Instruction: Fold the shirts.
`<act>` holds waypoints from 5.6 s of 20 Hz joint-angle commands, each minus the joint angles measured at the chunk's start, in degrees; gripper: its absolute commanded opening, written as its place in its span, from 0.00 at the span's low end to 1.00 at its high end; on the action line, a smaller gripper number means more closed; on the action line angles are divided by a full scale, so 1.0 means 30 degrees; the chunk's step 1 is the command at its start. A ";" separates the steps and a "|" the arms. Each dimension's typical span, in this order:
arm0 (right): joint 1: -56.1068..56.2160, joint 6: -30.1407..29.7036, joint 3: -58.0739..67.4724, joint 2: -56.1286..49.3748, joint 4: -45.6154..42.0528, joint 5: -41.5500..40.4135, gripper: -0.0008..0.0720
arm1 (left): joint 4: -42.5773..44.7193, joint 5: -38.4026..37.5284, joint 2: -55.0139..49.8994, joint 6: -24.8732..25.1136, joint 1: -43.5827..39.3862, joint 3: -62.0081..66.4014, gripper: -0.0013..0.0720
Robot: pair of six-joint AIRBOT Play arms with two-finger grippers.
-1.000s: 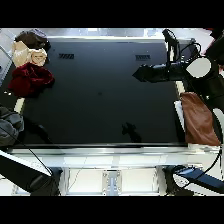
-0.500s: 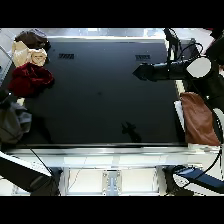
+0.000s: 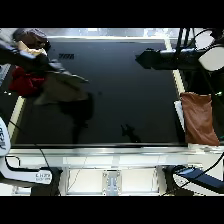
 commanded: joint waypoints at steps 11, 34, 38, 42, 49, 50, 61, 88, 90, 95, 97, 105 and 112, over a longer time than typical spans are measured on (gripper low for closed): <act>-0.0845 -0.1450 0.3512 0.0168 -1.0200 0.7227 0.51 | 1.4353 0.3949 -0.1173 -0.5639 -0.4648 0.0029 0.97; 0.4022 -0.3308 -0.6557 -0.2878 -0.1013 0.0612 0.52 | -0.1494 1.0877 -1.1220 -0.1100 -0.2922 0.0029 0.92; 0.6200 -0.3315 -0.6732 -0.6229 -0.0831 -0.0197 0.52 | -0.1494 1.0965 -1.1322 -0.0736 -0.2936 0.0029 0.91; 0.6455 -0.3322 -0.6732 -0.7890 0.0882 -0.0707 0.52 | -0.1494 1.0972 -1.1504 -0.0066 -0.2987 0.0029 0.89; 0.6455 -0.3279 -0.6725 -0.7970 0.1260 -0.2339 0.05 | -0.1858 1.1548 -1.2116 0.0124 -0.3483 0.0029 0.75; 0.6455 -0.3257 -0.6696 -0.7970 0.1246 -0.2324 0.04 | -0.2135 1.1876 -1.2123 0.0131 -0.3577 0.0029 0.54; 0.6382 -0.0998 -0.1705 -0.1625 -0.6783 0.4000 0.03 | -0.5559 0.7817 -0.7045 0.1909 0.0007 0.2186 0.03; -0.0146 -0.0415 0.1807 -0.7832 -0.8393 -0.1326 0.57 | 0.2718 0.7861 -0.1588 0.2171 0.0459 -0.8633 0.43; -0.0131 -0.0415 0.2470 -0.9391 -0.8451 -0.1610 0.64 | 0.1486 0.9537 -0.3184 0.2149 0.0597 -0.8291 0.52; -0.0430 -0.0816 0.6521 -0.8298 -1.4076 0.4044 0.63 | -0.0488 1.0593 -0.1858 0.1763 0.4262 -0.7198 0.52; -0.1377 -0.1005 0.6827 -0.6448 -1.3857 0.5311 0.63 | -0.0488 1.0025 -0.0933 0.0321 0.6317 -0.7206 0.52; -0.4830 0.2834 -0.6105 0.5355 -0.7176 0.3657 0.63 | -0.0554 0.8007 -0.0984 -0.0780 0.8415 -0.8910 0.52; -0.3694 0.1894 -1.9125 0.6149 0.7351 -0.0546 0.63 | -0.1770 0.8437 -0.2433 -0.2200 0.7446 -0.9158 0.52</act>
